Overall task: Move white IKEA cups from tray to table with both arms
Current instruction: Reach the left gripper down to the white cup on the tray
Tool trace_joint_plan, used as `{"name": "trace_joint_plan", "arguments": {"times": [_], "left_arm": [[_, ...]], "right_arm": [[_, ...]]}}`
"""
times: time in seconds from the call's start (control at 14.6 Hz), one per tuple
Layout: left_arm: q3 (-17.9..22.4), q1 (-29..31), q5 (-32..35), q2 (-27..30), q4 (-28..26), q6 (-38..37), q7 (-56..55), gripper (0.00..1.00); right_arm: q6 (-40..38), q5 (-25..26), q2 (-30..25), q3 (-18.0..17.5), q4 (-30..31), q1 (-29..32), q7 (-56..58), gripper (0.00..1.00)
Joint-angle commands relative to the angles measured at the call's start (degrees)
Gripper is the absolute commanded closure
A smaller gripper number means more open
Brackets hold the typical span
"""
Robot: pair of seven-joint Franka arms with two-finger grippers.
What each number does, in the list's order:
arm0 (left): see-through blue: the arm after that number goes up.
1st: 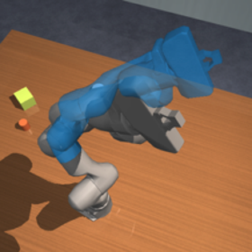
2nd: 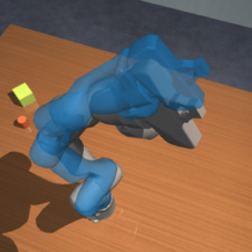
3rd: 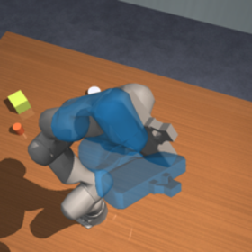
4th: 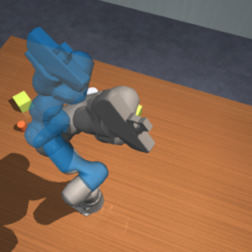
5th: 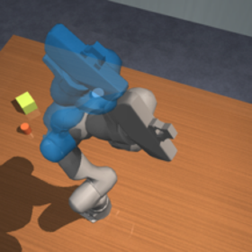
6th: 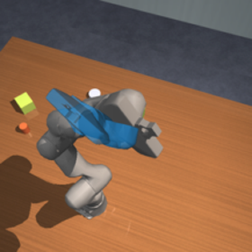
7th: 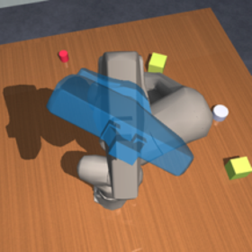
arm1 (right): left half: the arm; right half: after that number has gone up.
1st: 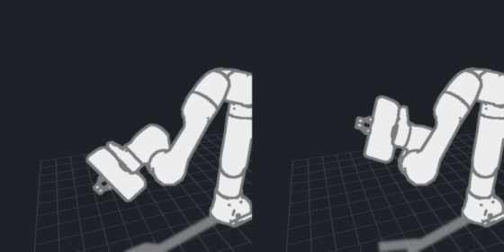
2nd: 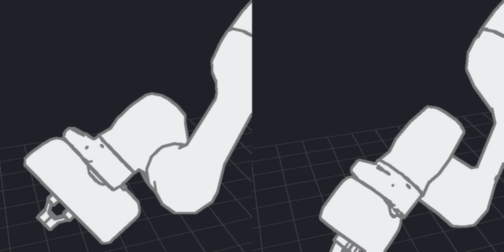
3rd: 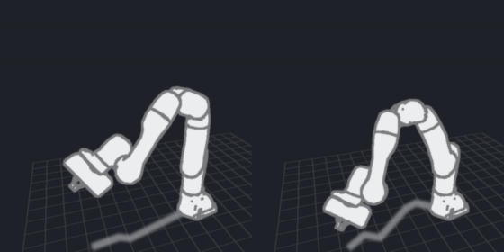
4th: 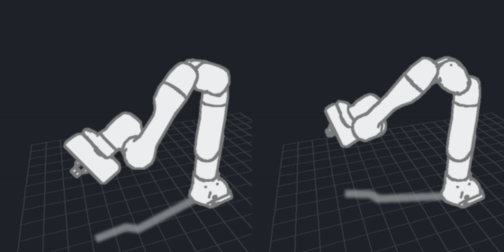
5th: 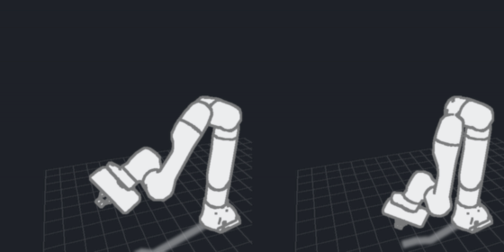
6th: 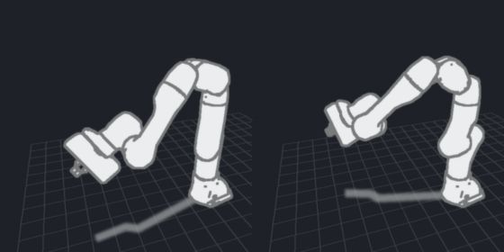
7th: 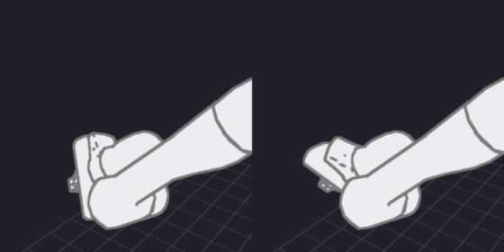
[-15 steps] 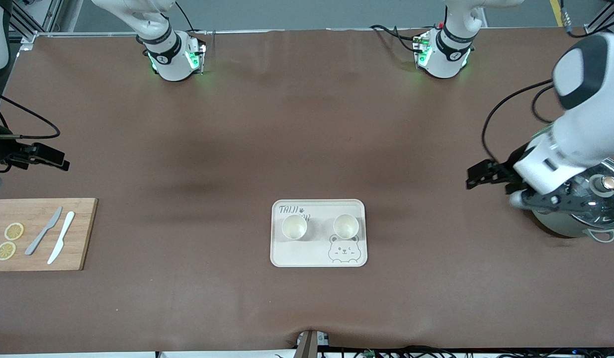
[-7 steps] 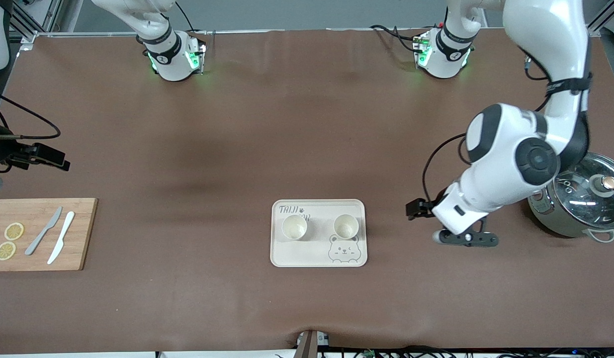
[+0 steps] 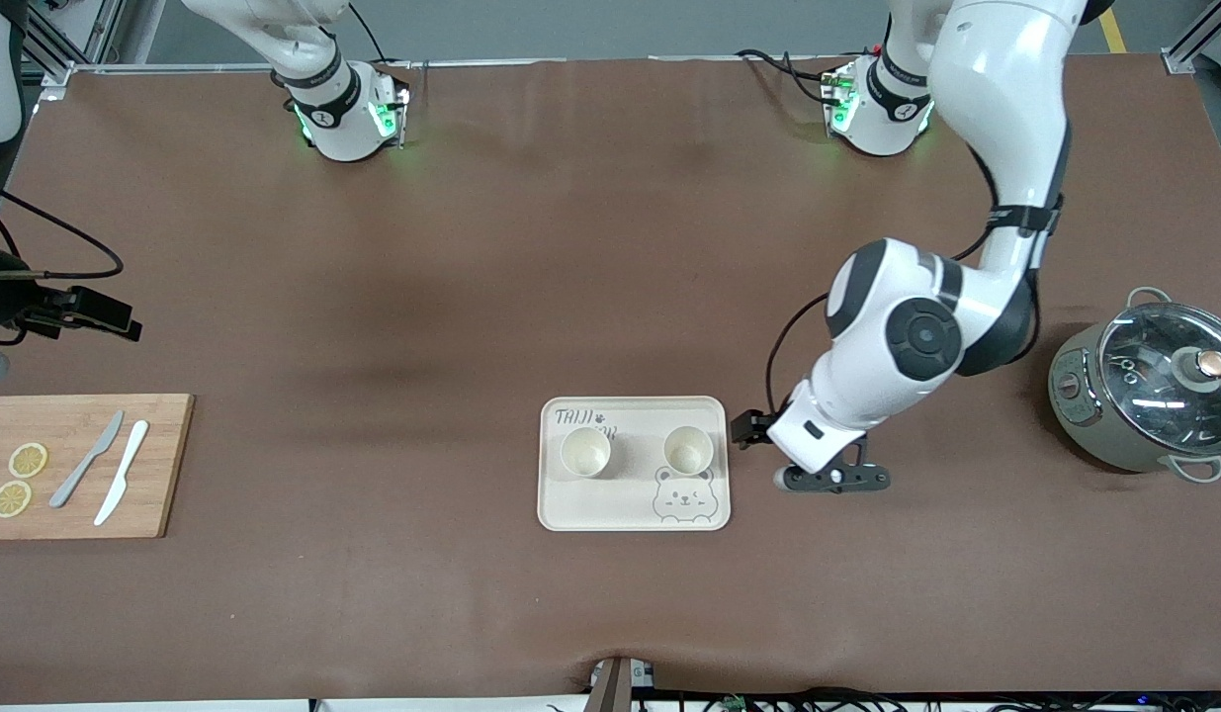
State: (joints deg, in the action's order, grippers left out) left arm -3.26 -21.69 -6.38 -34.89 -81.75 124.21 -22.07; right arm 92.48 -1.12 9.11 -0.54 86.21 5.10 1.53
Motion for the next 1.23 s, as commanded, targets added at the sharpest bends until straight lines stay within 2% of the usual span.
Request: {"name": "trace_joint_plan", "arguments": {"times": [0.0,0.34,0.68,0.82,0.96,1.16], "left_arm": [[0.18,-1.51,1.28,0.26,-2.88,4.97,-2.71,0.00],[0.27,-3.18,3.56,-2.99,-3.23,9.46,-6.84,0.00],[0.18,-3.98,4.27,-3.17,-8.94,18.85,-7.90,0.00],[0.18,-4.32,4.36,-3.87,-9.39,20.10,-7.81,0.00],[0.18,-4.41,4.36,-4.57,-9.48,21.24,-7.90,0.00],[0.27,-5.03,4.27,-5.10,-10.62,23.35,-8.34,0.00]], "right_arm": [[-0.01,0.77,0.12,-0.69,-0.69,0.70,0.14,0.00],[0.25,0.59,0.12,-0.60,-0.78,0.97,0.40,0.00],[-0.01,0.33,0.12,-0.69,-0.78,0.09,0.23,0.00],[0.16,-0.02,0.12,-0.86,-0.78,0.09,0.23,0.00],[5.14,-0.81,0.21,-1.04,-0.52,-1.04,0.14,0.00],[6.66,-2.56,2.05,-1.13,-0.96,-3.33,-0.56,0.00]]}}
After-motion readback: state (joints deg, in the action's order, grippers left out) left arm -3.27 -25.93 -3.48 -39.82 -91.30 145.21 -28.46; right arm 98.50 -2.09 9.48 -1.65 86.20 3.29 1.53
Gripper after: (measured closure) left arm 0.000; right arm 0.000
